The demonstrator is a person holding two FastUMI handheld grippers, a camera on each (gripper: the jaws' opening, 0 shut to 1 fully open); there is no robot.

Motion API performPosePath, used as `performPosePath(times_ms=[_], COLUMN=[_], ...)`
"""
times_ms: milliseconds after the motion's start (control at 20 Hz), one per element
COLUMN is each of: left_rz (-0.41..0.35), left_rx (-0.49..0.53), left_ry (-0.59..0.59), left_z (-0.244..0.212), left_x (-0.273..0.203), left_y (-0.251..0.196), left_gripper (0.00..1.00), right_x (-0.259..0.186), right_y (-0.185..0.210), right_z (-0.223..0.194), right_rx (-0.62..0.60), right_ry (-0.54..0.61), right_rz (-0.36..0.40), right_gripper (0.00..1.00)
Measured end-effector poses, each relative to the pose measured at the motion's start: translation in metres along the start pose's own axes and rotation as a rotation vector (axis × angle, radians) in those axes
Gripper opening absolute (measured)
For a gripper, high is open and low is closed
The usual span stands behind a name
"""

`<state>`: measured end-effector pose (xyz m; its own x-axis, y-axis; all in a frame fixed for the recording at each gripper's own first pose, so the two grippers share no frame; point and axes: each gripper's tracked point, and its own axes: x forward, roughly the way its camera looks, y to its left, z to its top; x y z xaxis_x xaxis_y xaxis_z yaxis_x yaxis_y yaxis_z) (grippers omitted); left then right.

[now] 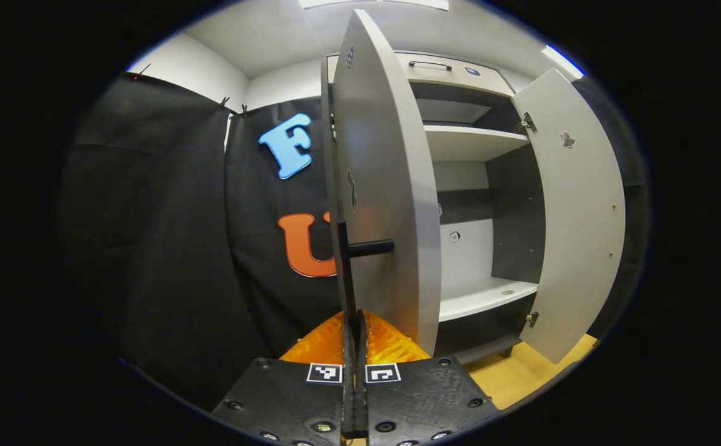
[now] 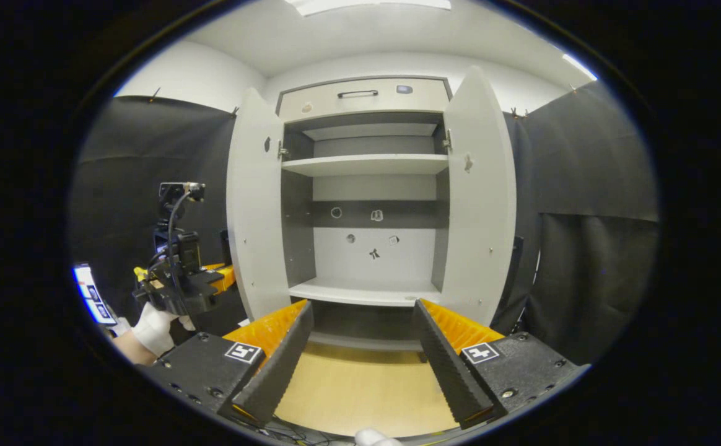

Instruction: Open the right door of the double-door shoe cabinet with the right hand, and open the left door with the left hand.

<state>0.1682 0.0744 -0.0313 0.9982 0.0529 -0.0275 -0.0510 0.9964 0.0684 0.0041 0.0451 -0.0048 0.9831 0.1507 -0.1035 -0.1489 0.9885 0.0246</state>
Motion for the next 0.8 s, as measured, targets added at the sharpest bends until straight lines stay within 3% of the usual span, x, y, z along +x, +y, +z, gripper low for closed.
performPosePath(times_ms=[100, 400, 800], left_rz=[0.008, -0.063, -0.079], left_rx=[-0.017, -0.076, -0.062], left_ry=[0.000, -0.006, -0.007], left_z=[-0.002, -0.007, -0.006], left_x=[0.000, 0.004, 0.004], left_y=[0.012, 0.035, 0.036], left_gripper=[0.00, 0.00, 0.00], right_x=[-0.001, 0.001, 0.002], right_y=[0.004, 0.009, 0.010], right_z=[-0.002, -0.002, -0.004], right_rx=[-0.006, -0.013, -0.016], right_ry=[0.002, 0.002, 0.015], right_rz=[0.009, 0.012, 0.021], right_gripper=[1.00, 1.00, 1.00])
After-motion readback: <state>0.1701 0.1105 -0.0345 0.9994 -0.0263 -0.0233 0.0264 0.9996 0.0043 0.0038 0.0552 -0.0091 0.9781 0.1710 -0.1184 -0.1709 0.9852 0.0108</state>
